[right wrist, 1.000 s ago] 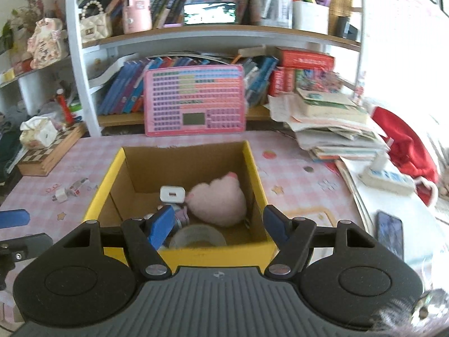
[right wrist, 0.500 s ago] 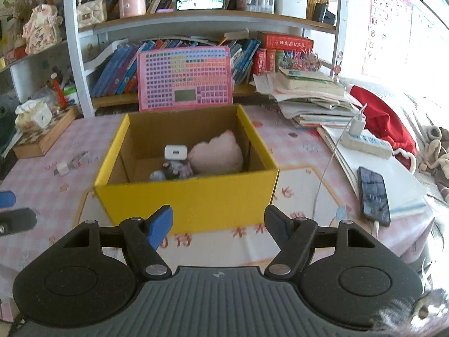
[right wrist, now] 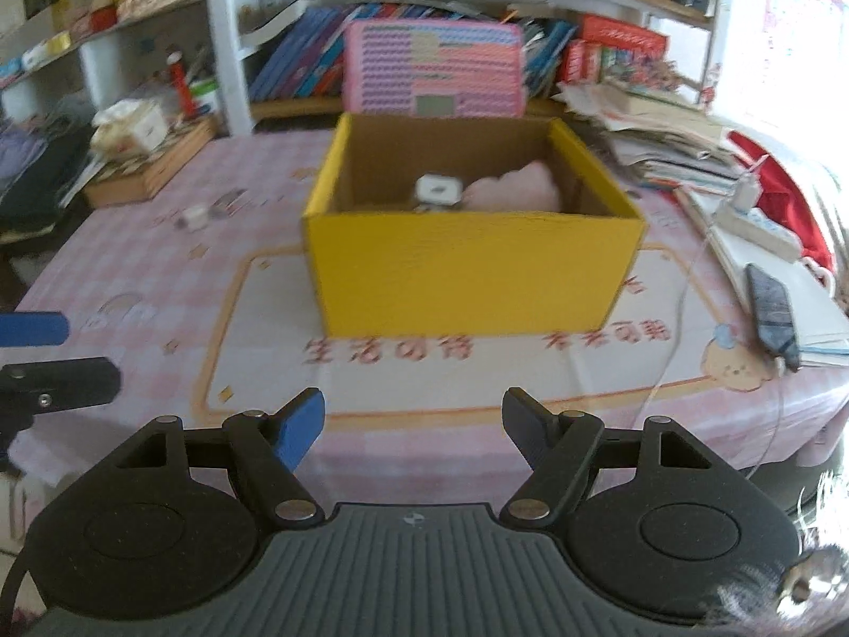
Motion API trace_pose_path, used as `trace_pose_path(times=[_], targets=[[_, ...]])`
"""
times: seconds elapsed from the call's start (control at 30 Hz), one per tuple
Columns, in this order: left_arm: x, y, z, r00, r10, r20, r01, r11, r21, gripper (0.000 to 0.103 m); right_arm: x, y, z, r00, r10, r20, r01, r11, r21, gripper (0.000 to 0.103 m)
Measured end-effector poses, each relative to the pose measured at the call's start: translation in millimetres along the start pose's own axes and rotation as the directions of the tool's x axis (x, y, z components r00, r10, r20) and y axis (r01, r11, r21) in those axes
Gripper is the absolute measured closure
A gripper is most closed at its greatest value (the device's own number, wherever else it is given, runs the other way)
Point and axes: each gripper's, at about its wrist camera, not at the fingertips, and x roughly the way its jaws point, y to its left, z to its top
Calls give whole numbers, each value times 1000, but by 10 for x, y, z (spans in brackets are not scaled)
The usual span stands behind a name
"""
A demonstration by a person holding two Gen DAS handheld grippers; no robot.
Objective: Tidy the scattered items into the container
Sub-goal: 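Withdraw both open tools from the box back over the table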
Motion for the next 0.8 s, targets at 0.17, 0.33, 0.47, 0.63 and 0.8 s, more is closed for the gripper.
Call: trace_pose_path(times=[0.17,0.33,0.47,0.63,0.8], targets=[[-45,68,-101,1000,14,-21,-14,1000,-24,23,18,233,-57,999,47,-24,-48,997,-67,31],[-106,144,-172,999,36,-29,-37,998,-44,23,51,392,-68,996,83,-36,-86,991,-106,30],[-158,213,-202,998,59,-29,-61,996,-61,23,77,540,-53,993,113,-41,-118,982,-151,30],[-231,292,-226,996,82,-20,-83,994,-73,23,86,724,-19,988,149,-35,-153,966,-209,30],[-268,382,-243,995,100,-17,-101,991,-90,23,114,842,22,985,168,-34,-172,957,-236,30]])
